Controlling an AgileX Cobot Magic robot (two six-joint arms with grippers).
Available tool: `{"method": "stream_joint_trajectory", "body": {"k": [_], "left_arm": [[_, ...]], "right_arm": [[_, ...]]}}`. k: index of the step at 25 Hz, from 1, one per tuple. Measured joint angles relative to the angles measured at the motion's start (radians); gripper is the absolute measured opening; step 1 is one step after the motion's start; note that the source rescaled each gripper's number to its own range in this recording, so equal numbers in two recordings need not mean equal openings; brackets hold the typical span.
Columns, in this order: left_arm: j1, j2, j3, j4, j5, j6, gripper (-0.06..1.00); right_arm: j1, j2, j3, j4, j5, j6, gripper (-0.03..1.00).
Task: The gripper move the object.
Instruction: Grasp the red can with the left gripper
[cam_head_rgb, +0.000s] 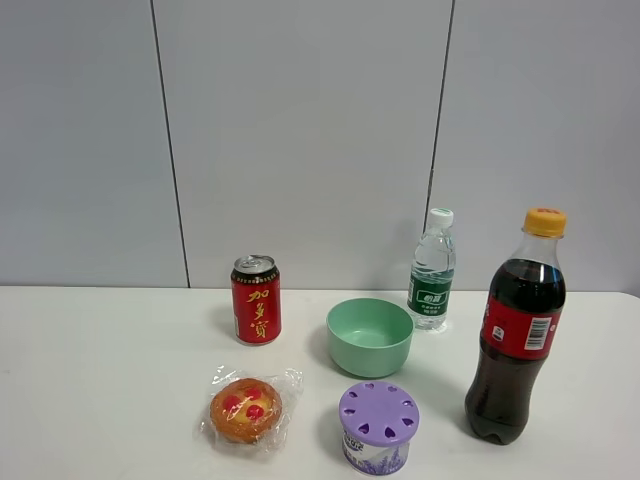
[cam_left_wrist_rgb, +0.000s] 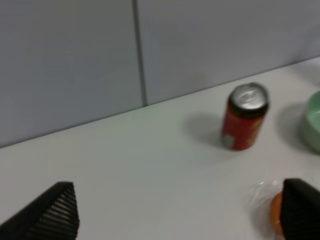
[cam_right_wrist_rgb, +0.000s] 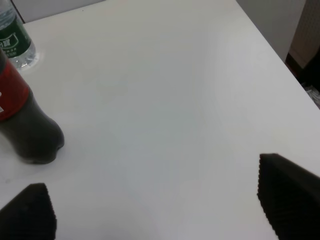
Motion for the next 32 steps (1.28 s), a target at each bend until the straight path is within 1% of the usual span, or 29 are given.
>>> {"method": "stream_joint_trajectory", "body": {"k": [2, 3, 4, 6, 8, 10, 11, 12, 13, 14, 15, 17, 20, 21, 22, 23, 26, 27, 28, 29, 30, 32], "left_arm": [[-0.001, 0.14, 0.0, -0.192, -0.036, 0.201, 0.66], [-0.01, 0.198, 0.0, -0.246, -0.051, 0.291, 0.66], [-0.025, 0.261, 0.0, -0.283, -0.075, 0.41, 0.66], [-0.083, 0.359, 0.0, -0.315, -0.119, 0.563, 0.66], [-0.135, 0.447, 0.0, -0.33, -0.151, 0.668, 0.66], [-0.179, 0.515, -0.004, -0.334, -0.185, 0.706, 0.66], [-0.194, 0.549, -0.008, -0.332, -0.202, 0.71, 0.66], [-0.212, 0.581, -0.015, -0.313, -0.227, 0.706, 0.66], [-0.231, 0.604, -0.021, -0.285, -0.253, 0.692, 0.66], [-0.247, 0.629, -0.029, -0.238, -0.277, 0.658, 0.66], [-0.267, 0.652, -0.039, -0.173, -0.297, 0.608, 0.66], [-0.311, 0.686, -0.058, 0.007, -0.345, 0.484, 0.66], [-0.364, 0.712, -0.077, 0.385, -0.419, 0.103, 0.66], [-0.374, 0.714, -0.078, 0.5, -0.449, -0.062, 0.66], [-0.384, 0.715, -0.078, 0.643, -0.474, -0.209, 0.66], [-0.39, 0.715, -0.078, 0.781, -0.5, -0.388, 0.66], [-0.384, 0.715, -0.077, 1.123, -0.594, -0.888, 0.66], [-0.373, 0.716, -0.071, 1.235, -0.652, -1.015, 0.66], [-0.343, 0.719, -0.053, 1.437, -0.807, -1.308, 0.66], [-0.32, 0.724, -0.047, 1.536, -0.915, -1.444, 0.66], [-0.293, 0.73, -0.043, 1.606, -1.031, -1.544, 0.66], [-0.245, 0.746, -0.041, 1.741, -1.202, -1.696, 0.66]], "right_arm": [[0.0, 0.0, 0.0, 0.0, 0.0, 0.0, 1.0], [0.0, 0.0, 0.0, 0.0, 0.0, 0.0, 1.0], [0.0, 0.0, 0.0, 0.0, 0.0, 0.0, 1.0], [0.0, 0.0, 0.0, 0.0, 0.0, 0.0, 1.0], [0.0, 0.0, 0.0, 0.0, 0.0, 0.0, 1.0], [0.0, 0.0, 0.0, 0.0, 0.0, 0.0, 1.0], [0.0, 0.0, 0.0, 0.0, 0.0, 0.0, 1.0], [0.0, 0.0, 0.0, 0.0, 0.0, 0.0, 1.0], [0.0, 0.0, 0.0, 0.0, 0.0, 0.0, 1.0], [0.0, 0.0, 0.0, 0.0, 0.0, 0.0, 1.0], [0.0, 0.0, 0.0, 0.0, 0.0, 0.0, 1.0], [0.0, 0.0, 0.0, 0.0, 0.0, 0.0, 1.0], [0.0, 0.0, 0.0, 0.0, 0.0, 0.0, 1.0], [0.0, 0.0, 0.0, 0.0, 0.0, 0.0, 1.0], [0.0, 0.0, 0.0, 0.0, 0.0, 0.0, 1.0], [0.0, 0.0, 0.0, 0.0, 0.0, 0.0, 1.0], [0.0, 0.0, 0.0, 0.0, 0.0, 0.0, 1.0], [0.0, 0.0, 0.0, 0.0, 0.0, 0.0, 1.0], [0.0, 0.0, 0.0, 0.0, 0.0, 0.0, 1.0], [0.0, 0.0, 0.0, 0.0, 0.0, 0.0, 1.0], [0.0, 0.0, 0.0, 0.0, 0.0, 0.0, 1.0], [0.0, 0.0, 0.0, 0.0, 0.0, 0.0, 1.0]]}}
